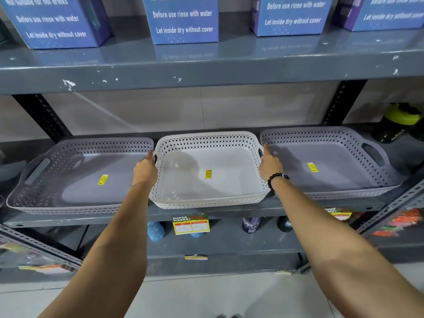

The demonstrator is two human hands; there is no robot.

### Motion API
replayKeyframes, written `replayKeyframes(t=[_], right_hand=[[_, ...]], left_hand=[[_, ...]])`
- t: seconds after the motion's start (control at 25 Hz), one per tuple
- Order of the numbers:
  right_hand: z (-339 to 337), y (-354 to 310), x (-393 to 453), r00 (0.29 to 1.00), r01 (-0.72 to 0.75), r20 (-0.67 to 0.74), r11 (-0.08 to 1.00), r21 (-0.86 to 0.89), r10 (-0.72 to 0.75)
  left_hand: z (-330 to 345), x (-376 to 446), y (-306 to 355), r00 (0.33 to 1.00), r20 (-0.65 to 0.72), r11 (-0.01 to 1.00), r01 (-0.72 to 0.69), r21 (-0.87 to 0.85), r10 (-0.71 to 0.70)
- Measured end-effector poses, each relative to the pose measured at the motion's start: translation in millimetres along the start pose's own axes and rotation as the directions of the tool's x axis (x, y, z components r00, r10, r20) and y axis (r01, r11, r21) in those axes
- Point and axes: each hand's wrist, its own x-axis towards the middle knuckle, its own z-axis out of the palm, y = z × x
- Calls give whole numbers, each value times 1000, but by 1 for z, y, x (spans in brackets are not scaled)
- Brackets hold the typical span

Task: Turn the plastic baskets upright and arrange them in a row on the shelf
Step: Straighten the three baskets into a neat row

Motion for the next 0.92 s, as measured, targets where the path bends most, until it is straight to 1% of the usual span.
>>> replayKeyframes(t=[0.32,0.92], right_hand=[[-2,0,-3,999,-36,2,997,64,36],[3,6,3,999,-28,31,998,54,26]], left_hand=[[0,-1,-1,1000,-1,1000,-17,9,17],[1,-1,-3,1000,-6,1000,-24,11,24]])
